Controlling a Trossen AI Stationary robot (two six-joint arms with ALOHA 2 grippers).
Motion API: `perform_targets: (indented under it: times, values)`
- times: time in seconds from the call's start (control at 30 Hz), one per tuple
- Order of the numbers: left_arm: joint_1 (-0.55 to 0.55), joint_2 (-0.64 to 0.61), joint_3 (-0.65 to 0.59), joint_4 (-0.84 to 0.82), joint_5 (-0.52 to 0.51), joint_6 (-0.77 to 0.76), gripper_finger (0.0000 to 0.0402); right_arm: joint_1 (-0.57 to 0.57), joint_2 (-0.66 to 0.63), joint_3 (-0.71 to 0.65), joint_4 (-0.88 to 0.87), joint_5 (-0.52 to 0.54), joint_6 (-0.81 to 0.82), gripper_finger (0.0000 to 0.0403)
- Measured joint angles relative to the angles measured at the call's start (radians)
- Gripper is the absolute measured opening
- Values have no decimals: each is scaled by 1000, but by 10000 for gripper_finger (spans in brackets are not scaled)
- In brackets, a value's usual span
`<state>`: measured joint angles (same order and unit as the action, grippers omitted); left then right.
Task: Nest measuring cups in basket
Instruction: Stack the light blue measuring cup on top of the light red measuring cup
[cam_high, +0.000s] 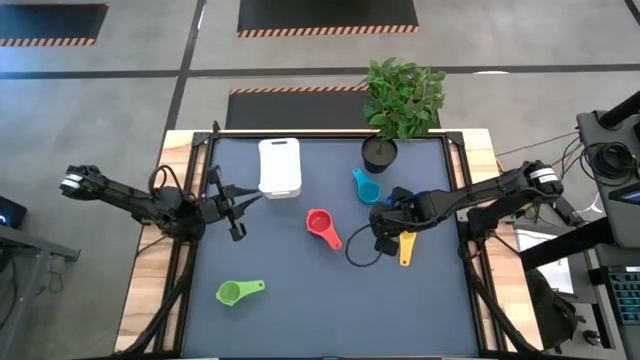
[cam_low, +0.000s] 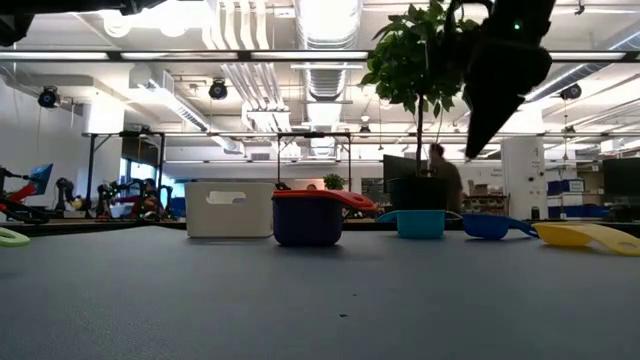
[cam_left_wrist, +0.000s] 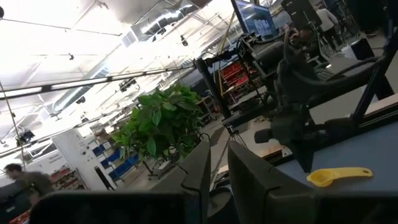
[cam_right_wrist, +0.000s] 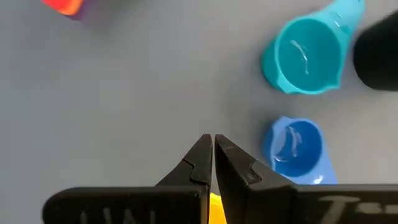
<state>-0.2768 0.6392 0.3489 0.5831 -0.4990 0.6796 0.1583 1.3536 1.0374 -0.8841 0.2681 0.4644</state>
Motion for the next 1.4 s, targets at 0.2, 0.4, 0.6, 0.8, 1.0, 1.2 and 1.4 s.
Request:
perform_targets:
  times: [0.2, 0.4, 0.6, 0.8, 1.0, 1.2, 1.4]
  values:
    - [0, 0, 0, -1, -32, 1, 38, -58, -61, -62, 22, 23, -1, 9]
    - [0, 1, 0, -1, -35, 1, 38, -106, -75, -116, 102, 23, -68, 9]
    - [0, 1, 0, -2, -35, 1, 38, -151, -53, -126, 157, 19, -170, 21]
    - [0, 1, 0, -3, -35, 1, 38, -189, -50, -128, 225, 13, -281, 79]
    - [0, 1, 0, -3, -35, 1, 38, -213, -36, -157, 342, 14, -378, 145]
    - [0, 1, 0, -4, -36, 1, 38, -242, 2, -182, 443, 13, -421, 195]
    - [0, 1, 0, -4, -36, 1, 38, -278, 81, -183, 521, 13, -452, 210]
